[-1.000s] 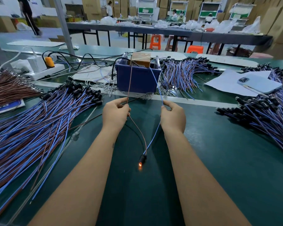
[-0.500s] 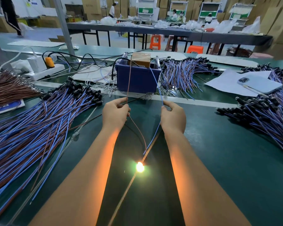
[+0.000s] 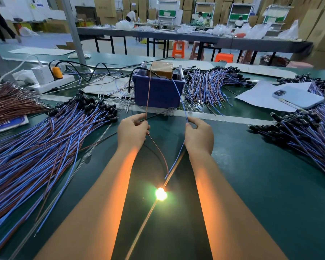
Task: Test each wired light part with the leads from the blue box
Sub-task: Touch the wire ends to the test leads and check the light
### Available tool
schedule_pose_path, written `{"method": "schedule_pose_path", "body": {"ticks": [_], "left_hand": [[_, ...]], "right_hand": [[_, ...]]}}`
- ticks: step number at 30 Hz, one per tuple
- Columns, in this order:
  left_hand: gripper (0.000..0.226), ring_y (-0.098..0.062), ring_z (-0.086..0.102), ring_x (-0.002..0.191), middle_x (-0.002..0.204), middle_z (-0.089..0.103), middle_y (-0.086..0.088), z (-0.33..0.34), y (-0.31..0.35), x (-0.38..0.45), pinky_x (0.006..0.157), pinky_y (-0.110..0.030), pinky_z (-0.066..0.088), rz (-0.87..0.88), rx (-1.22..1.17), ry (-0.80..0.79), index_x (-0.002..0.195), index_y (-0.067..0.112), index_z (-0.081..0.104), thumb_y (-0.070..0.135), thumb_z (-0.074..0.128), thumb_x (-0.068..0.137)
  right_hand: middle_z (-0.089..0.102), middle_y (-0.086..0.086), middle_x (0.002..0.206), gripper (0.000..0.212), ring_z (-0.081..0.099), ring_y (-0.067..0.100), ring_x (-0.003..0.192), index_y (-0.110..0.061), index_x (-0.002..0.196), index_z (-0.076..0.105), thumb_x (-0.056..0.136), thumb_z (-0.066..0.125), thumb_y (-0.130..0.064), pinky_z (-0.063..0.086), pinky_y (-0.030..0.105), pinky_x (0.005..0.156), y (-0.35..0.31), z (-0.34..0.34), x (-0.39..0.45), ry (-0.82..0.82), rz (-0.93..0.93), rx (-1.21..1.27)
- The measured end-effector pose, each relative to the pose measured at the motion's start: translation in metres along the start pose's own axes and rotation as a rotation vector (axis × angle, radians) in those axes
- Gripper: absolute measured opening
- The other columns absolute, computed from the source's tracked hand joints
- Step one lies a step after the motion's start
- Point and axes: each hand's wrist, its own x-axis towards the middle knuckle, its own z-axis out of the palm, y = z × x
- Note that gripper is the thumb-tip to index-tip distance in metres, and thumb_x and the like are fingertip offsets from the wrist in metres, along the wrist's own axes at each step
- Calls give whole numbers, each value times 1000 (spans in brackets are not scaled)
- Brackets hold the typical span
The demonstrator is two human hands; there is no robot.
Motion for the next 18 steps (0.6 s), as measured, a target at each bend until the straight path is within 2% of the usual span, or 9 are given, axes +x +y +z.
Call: {"method": "schedule_pose_path", "body": {"ticks": [3, 8, 11, 14, 18], "left_hand": [[35, -10, 58, 60, 71, 66, 2, 0, 1, 0, 46, -17, 44, 0, 9, -4, 124, 13, 64, 5, 55, 91], [35, -11, 58, 60, 71, 65, 0, -1, 2, -1, 48, -18, 46, -8, 1, -5, 124, 12, 64, 4, 55, 91], [31, -9, 58, 55, 71, 65, -3, -1, 4, -3, 50, -19, 48, -15, -34, -26, 120, 10, 64, 3, 56, 91], [23, -8, 60, 55, 73, 67, -6, 3, 8, -8, 54, -17, 51, -8, -116, -124, 114, 4, 64, 1, 57, 93], [13, -7, 64, 61, 70, 70, -1, 7, 15, -15, 57, -17, 52, -59, -232, -283, 99, 9, 70, 5, 59, 93]], "right_hand": [[71, -3, 99, 29, 63, 21, 74, -29, 119, 67, 94, 52, -24, 49, 28, 65, 0, 0, 0, 1, -7, -11], [71, -1, 100, 29, 64, 22, 73, -28, 120, 66, 95, 51, -23, 57, 37, 71, -1, 0, -2, 10, -3, 25], [70, -2, 91, 26, 63, 17, 75, -26, 116, 68, 94, 54, -21, 54, 32, 72, -1, -1, -4, 13, -71, 103], [64, -4, 72, 12, 59, 12, 68, -22, 95, 70, 91, 61, -14, 49, 28, 67, -7, 0, -11, -69, -192, 219], [64, -5, 65, 21, 58, 3, 58, -23, 73, 63, 85, 70, -7, 44, 16, 57, -12, 7, -19, -202, -280, 279]]}}
